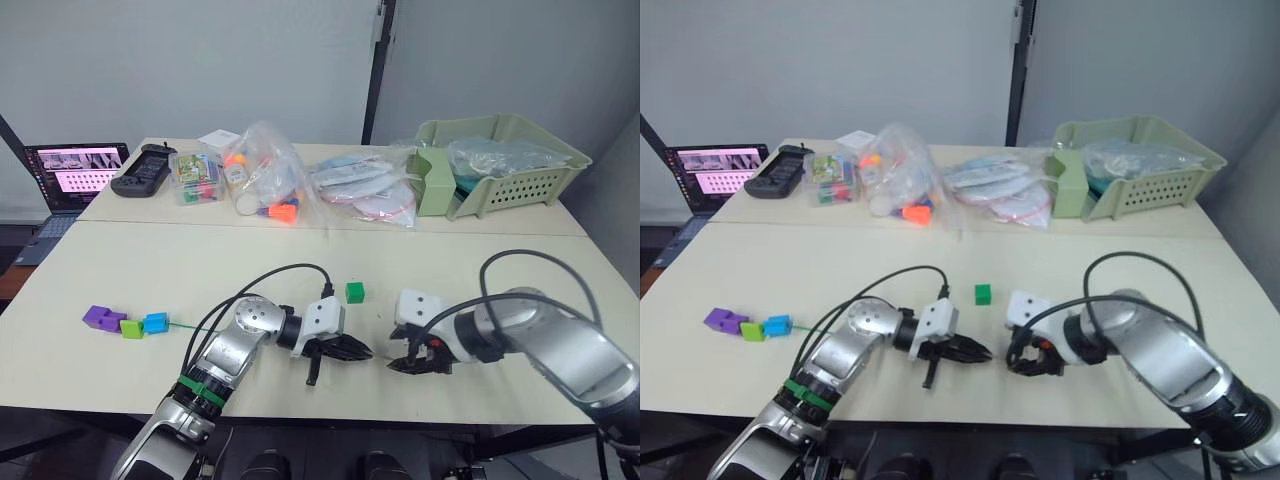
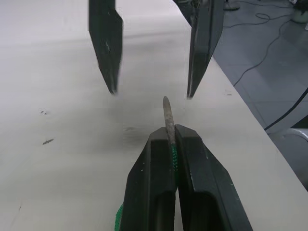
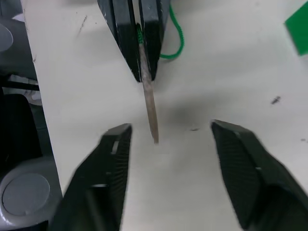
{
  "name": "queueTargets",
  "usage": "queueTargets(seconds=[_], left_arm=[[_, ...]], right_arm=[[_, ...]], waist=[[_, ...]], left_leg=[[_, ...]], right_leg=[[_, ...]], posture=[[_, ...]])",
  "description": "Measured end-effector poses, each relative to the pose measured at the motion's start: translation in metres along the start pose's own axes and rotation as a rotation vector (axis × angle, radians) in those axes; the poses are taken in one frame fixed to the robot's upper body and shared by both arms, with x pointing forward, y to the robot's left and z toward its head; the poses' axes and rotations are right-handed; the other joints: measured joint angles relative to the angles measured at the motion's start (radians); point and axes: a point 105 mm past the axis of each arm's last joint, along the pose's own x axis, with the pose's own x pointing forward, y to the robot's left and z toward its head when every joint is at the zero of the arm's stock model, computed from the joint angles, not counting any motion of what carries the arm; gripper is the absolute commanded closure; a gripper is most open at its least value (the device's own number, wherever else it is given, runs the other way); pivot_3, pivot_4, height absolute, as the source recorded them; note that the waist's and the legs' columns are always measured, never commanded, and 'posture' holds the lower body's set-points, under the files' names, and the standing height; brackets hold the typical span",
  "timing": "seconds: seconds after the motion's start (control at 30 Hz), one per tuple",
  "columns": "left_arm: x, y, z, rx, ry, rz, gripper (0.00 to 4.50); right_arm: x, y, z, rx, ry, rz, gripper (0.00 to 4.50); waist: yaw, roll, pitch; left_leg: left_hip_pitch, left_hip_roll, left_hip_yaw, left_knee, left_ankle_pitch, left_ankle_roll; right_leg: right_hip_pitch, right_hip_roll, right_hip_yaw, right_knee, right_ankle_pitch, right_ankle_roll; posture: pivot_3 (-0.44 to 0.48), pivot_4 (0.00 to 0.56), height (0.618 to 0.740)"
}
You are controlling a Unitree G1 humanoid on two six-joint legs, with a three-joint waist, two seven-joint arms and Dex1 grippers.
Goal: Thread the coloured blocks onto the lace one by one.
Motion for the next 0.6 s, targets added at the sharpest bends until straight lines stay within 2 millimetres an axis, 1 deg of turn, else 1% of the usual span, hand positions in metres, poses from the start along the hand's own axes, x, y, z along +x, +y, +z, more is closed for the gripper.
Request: queueTargets(seconds=[0.03, 0.07, 0.17, 0.23, 0.27, 0.3, 0.4, 0.47, 0.53, 0.6], left_arm=[[-0.003, 0.001, 0.000, 0.000, 0.003, 0.009, 4.50], [-0.006, 0.003, -0.001, 0.000, 0.006, 0.021, 4.50], [-0.017, 0.006, -0.004, -0.008, 0.022, 0.056, 4.50], [-0.029, 0.005, -0.010, -0.033, 0.027, 0.091, 4.50], [-0.036, 0.004, -0.016, -0.057, 0.036, 0.109, 4.50], [-0.039, 0.003, -0.018, -0.069, 0.039, 0.116, 4.50], [-0.045, 0.001, -0.020, -0.078, 0.049, 0.138, 4.50], [-0.051, 0.000, -0.020, -0.082, 0.053, 0.161, 4.50], [-0.051, -0.002, -0.020, -0.082, 0.048, 0.173, 4.50], [-0.048, -0.003, -0.018, -0.081, 0.039, 0.180, 4.50]], right_arm=[[-0.004, -0.004, 0.004, -0.008, -0.023, -0.019, 0.08], [-0.008, -0.008, 0.008, -0.011, -0.050, -0.037, 0.03], [-0.011, -0.015, 0.013, -0.014, -0.105, -0.061, 0.03], [-0.008, -0.023, 0.019, -0.014, -0.171, -0.095, 0.03], [-0.004, -0.029, 0.020, -0.001, -0.211, -0.120, 0.03], [-0.003, -0.031, 0.020, 0.004, -0.220, -0.128, 0.03], [0.002, -0.038, 0.017, -0.034, -0.207, -0.162, 0.03], [0.014, -0.042, 0.015, -0.078, -0.184, -0.160, 0.03], [0.027, -0.049, 0.014, -0.105, -0.157, -0.156, 0.03], [0.033, -0.059, 0.017, -0.115, -0.153, -0.174, 0.03]], waist=[[0.000, 0.000, 0.000], [0.000, 0.000, 0.000], [-0.001, 0.000, 0.000], [-0.005, 0.000, 0.000], [-0.006, 0.000, 0.000], [-0.004, 0.000, 0.000], [0.004, 0.000, 0.000], [0.001, 0.000, 0.000], [-0.002, 0.000, 0.000], [-0.003, 0.000, 0.000]], left_leg=[[0.000, 0.000, 0.000, 0.000, 0.000, 0.000], [0.000, 0.000, -0.001, 0.000, 0.000, 0.000], [0.000, 0.000, -0.001, 0.000, 0.000, 0.000], [0.001, 0.001, 0.000, -0.001, 0.000, 0.000], [0.001, 0.000, -0.001, -0.001, 0.000, 0.000], [0.001, 0.000, -0.001, -0.001, 0.000, 0.000], [0.000, -0.001, 0.000, 0.000, 0.000, 0.000], [0.000, 0.000, 0.001, 0.000, 0.000, 0.000], [0.001, 0.000, 0.002, 0.000, 0.000, 0.000], [0.000, 0.000, 0.003, -0.001, 0.000, 0.000]], right_leg=[[0.000, 0.000, 0.000, 0.000, 0.000, 0.000], [0.000, 0.000, 0.000, 0.000, 0.000, 0.000], [0.000, 0.000, 0.000, 0.000, 0.000, 0.000], [0.000, 0.000, 0.000, 0.000, 0.000, 0.000], [0.000, 0.000, 0.000, 0.001, 0.000, 0.000], [0.000, 0.000, 0.000, 0.001, 0.000, 0.000], [0.000, -0.001, 0.000, 0.001, 0.000, 0.000], [0.000, -0.001, 0.000, 0.000, 0.000, 0.001], [0.000, -0.001, 0.000, 0.000, 0.000, 0.001], [-0.001, 0.000, 0.000, 0.000, 0.000, 0.000]], posture=[[0.000, 0.150, 0.734], [0.000, 0.150, 0.734], [0.000, 0.150, 0.734], [0.000, 0.150, 0.734], [0.000, 0.150, 0.734], [0.000, 0.150, 0.734], [0.000, 0.150, 0.734], [0.000, 0.150, 0.734], [0.000, 0.150, 0.734], [0.000, 0.150, 0.734]])
